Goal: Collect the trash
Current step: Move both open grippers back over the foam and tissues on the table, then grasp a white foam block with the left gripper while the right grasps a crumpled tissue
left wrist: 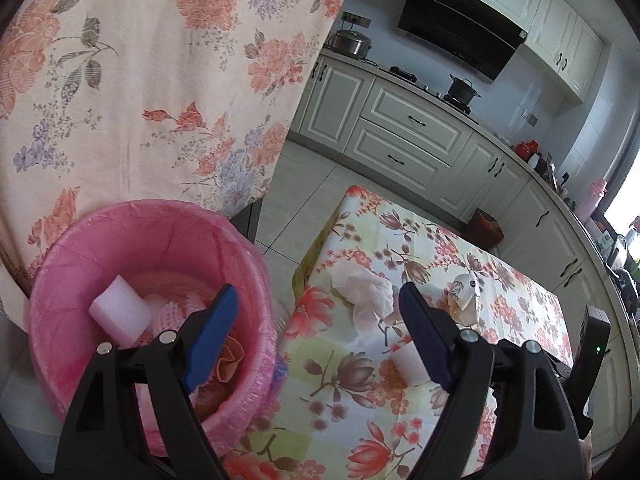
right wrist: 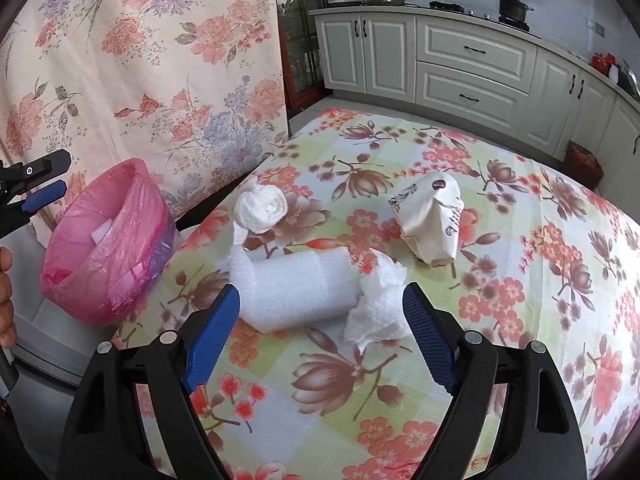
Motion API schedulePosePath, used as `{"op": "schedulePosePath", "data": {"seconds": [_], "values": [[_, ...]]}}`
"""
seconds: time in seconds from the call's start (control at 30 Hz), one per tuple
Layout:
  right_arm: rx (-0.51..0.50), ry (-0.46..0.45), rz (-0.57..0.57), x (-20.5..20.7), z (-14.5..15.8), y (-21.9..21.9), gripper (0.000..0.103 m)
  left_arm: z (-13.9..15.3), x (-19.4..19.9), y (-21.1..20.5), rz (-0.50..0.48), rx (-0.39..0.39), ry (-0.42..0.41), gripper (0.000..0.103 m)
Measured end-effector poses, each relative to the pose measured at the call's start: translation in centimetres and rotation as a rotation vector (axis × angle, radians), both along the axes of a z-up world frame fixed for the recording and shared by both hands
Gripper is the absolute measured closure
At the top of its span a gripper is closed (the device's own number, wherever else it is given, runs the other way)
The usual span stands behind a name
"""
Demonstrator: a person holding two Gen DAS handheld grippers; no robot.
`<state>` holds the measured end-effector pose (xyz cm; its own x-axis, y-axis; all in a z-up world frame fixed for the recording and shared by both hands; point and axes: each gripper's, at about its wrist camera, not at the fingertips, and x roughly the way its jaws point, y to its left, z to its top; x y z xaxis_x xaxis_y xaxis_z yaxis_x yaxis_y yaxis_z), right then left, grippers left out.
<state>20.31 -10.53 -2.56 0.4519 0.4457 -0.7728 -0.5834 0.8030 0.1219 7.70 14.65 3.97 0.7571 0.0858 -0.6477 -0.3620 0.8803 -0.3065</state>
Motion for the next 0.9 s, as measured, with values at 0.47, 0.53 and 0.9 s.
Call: {"op": "schedulePosePath", "data": {"seconds": [0.47,0.53,0.9], "values": [[-0.027,0.048,-0.049,2.7,-3.2,-2.1,0.025,-2.8,2.8,-3.5,-0.086,-0.028,0.07,0.023],[-0.024,0.057,-0.05,3.1,-3.6,-2.2,0.029,-3.2,3.0,-3.9,-0.099,-0.031,0.077,0.024],[-0.006,0.097,-0.02,3.9,-5.0,-2.3,0.062,-5.0,4.5,-5.8,-0.156,-0.03,0.118,0.023]]}}
